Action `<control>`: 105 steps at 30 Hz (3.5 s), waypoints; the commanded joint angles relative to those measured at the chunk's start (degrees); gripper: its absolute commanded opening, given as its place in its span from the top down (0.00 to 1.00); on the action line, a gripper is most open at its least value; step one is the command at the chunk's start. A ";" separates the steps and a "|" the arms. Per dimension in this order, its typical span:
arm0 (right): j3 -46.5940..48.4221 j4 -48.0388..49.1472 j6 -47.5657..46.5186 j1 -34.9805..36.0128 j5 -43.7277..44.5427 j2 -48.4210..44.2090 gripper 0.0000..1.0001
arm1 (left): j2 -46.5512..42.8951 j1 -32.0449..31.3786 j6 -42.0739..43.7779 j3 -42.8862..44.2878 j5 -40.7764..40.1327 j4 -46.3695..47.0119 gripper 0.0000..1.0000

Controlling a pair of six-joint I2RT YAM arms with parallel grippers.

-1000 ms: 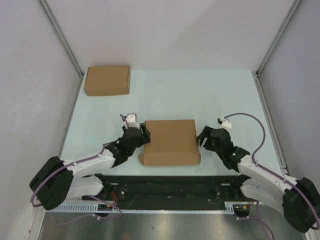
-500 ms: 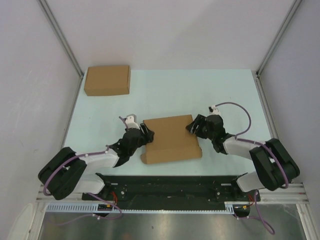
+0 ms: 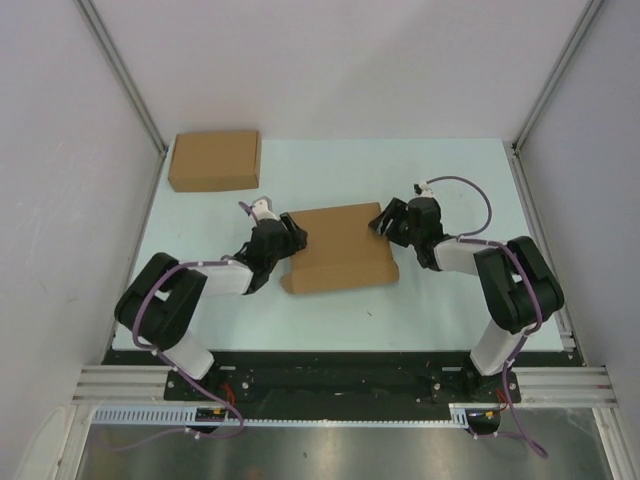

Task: Fold the paper box

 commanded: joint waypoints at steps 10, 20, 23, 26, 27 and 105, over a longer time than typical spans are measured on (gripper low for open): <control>-0.13 -21.30 -2.77 3.98 8.94 -31.31 0.26 | -15.83 3.26 13.64 7.55 -3.27 -7.31 0.34; -18.93 -24.32 13.55 25.69 20.00 -51.80 0.25 | 2.44 3.96 28.17 20.74 7.00 -6.96 0.35; -25.35 -17.48 17.62 30.35 24.48 -54.02 0.24 | 5.78 3.96 28.70 21.88 10.17 -7.40 0.35; -29.67 -9.74 21.57 32.55 25.73 -51.57 0.23 | 7.98 3.96 28.70 21.89 12.63 -8.01 0.36; -30.11 -8.06 22.28 32.99 26.00 -48.78 0.23 | 8.51 3.87 28.70 21.80 12.90 -8.19 0.36; -14.98 -28.45 -20.71 61.11 44.01 -52.18 1.00 | 24.78 0.45 20.00 26.19 30.74 -16.80 0.51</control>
